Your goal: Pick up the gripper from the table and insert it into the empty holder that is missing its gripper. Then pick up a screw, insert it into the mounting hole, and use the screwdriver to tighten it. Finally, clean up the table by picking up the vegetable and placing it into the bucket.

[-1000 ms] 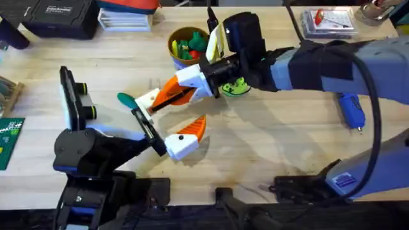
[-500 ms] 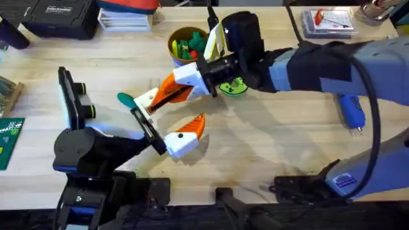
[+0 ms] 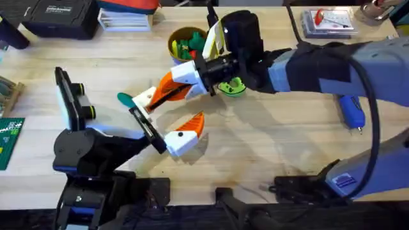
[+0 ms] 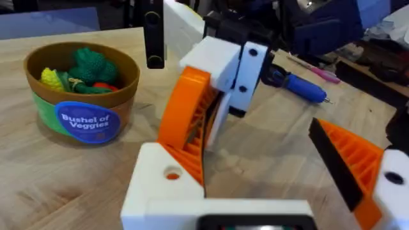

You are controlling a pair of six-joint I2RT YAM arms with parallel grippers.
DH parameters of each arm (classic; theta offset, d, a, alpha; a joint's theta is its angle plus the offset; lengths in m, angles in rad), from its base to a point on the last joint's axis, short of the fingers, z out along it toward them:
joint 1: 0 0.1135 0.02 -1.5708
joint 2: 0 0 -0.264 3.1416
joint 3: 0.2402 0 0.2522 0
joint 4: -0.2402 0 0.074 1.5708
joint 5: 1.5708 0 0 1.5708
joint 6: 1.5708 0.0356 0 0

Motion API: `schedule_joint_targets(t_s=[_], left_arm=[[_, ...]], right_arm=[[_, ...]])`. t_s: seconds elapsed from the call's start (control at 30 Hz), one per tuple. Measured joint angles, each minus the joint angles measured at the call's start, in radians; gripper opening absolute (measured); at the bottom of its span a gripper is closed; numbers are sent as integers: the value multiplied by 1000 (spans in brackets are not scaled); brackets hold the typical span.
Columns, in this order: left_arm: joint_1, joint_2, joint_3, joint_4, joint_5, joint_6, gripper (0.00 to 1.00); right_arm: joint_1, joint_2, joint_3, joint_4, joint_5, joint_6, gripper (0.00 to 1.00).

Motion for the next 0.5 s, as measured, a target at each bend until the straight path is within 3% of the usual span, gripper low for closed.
schedule_joint_targets(t_s=[0.33, 0.5], left_arm=[[-2, -1, 0, -1, 27, 13, 986], [-3, -1, 0, -1, 45, 20, 986]], right_arm=[[5, 0, 0, 2, 23, -16, 266], [4, 1, 0, 2, 23, -20, 465]])
